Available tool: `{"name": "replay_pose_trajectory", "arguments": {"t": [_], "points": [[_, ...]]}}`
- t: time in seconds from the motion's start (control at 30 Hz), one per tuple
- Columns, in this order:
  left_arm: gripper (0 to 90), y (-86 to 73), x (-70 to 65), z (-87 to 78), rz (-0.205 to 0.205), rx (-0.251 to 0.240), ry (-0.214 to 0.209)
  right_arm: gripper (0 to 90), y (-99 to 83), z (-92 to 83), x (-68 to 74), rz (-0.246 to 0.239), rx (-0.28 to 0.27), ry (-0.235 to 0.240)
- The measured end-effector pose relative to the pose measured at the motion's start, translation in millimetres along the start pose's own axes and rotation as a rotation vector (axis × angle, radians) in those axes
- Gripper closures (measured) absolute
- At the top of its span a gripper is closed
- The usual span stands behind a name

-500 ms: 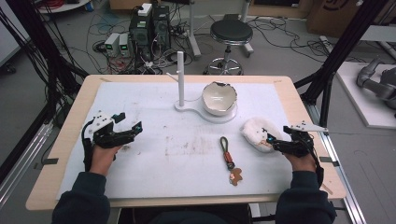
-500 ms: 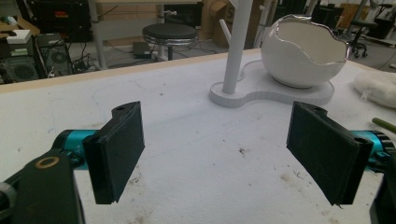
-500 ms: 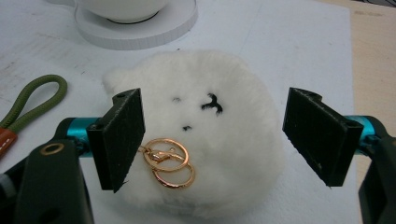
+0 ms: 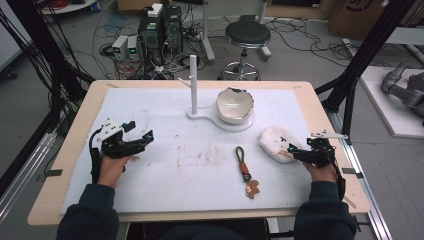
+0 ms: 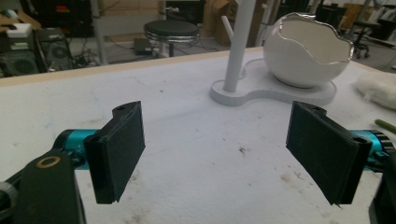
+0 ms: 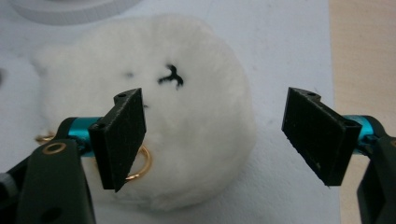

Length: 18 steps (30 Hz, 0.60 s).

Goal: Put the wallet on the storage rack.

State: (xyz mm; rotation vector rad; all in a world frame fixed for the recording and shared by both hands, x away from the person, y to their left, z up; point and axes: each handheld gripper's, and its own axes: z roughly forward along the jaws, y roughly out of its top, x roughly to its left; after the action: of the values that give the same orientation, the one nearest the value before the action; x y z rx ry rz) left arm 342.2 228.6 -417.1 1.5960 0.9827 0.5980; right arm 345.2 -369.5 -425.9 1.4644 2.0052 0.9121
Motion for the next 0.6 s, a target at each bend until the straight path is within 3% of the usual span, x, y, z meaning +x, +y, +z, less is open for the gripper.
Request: {"name": "replay_pose_trajectory", "arguments": {"t": [0.17, 0.37, 0.47, 0.6], "points": [[19.2, 0.7, -3.0, -0.2, 0.015, 0.003, -0.004, 28.9, -6.2, 11.9, 0.8, -0.011, 0.078, -0.012], [19.4, -3.9, -3.2, -3.5, 0.008, 0.025, 0.004, 29.7, -7.5, 14.2, -2.3, 0.038, 0.101, -0.006], [20.2, -5.2, -2.6, -3.2, 0.004, 0.03, -0.001, 40.9, -7.4, 15.9, -5.4, 0.067, 0.116, 0.055], [22.4, -6.3, -3.0, -2.8, 0.006, 0.038, -0.006, 48.7, -7.1, 16.6, -7.8, 0.079, 0.121, 0.089]]}}
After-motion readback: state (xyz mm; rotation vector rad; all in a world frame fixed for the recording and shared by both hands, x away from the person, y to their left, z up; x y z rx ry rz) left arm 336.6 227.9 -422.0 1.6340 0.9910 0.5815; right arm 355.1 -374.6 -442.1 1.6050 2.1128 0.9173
